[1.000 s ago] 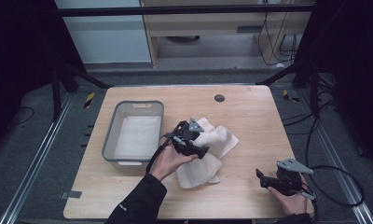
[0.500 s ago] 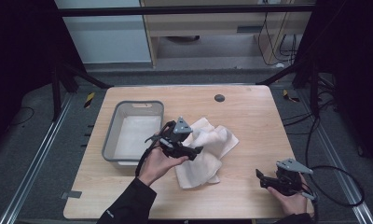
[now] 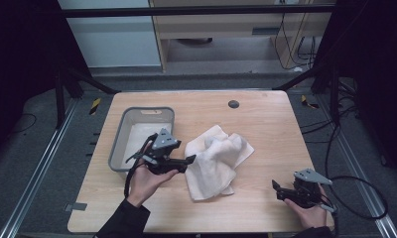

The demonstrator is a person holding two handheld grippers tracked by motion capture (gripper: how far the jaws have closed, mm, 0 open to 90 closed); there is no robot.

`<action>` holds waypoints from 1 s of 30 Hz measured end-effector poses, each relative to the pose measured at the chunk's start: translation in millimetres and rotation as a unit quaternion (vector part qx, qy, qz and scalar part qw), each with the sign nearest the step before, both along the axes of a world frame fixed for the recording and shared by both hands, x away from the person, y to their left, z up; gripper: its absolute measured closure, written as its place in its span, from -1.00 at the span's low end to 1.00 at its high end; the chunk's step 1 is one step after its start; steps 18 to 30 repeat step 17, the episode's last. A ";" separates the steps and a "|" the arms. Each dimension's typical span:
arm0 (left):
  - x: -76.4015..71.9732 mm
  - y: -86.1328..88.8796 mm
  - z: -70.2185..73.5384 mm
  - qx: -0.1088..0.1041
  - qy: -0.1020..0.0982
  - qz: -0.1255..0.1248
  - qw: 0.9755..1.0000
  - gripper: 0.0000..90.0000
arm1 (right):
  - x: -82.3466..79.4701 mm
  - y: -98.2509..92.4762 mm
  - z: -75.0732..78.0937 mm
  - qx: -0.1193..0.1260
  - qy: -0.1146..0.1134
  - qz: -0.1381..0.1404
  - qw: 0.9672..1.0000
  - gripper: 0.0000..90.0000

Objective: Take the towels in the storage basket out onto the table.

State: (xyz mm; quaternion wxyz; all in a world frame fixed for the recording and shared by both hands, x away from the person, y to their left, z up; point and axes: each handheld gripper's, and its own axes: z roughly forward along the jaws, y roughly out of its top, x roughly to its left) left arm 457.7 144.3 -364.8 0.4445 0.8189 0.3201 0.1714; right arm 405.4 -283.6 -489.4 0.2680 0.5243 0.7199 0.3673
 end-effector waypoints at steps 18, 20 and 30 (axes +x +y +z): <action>-26.5 86.1 -26.2 -0.033 -0.022 0.104 0.994 -0.37 | -0.7 0.8 -0.7 -0.003 0.004 -0.001 1.000 -0.75; -26.5 86.1 -26.2 -0.033 -0.022 0.104 0.994 -0.37 | -0.7 0.8 -0.7 -0.003 0.004 -0.001 1.000 -0.75; -26.5 86.1 -26.2 -0.033 -0.022 0.104 0.994 -0.37 | -0.7 0.8 -0.7 -0.003 0.004 -0.001 1.000 -0.75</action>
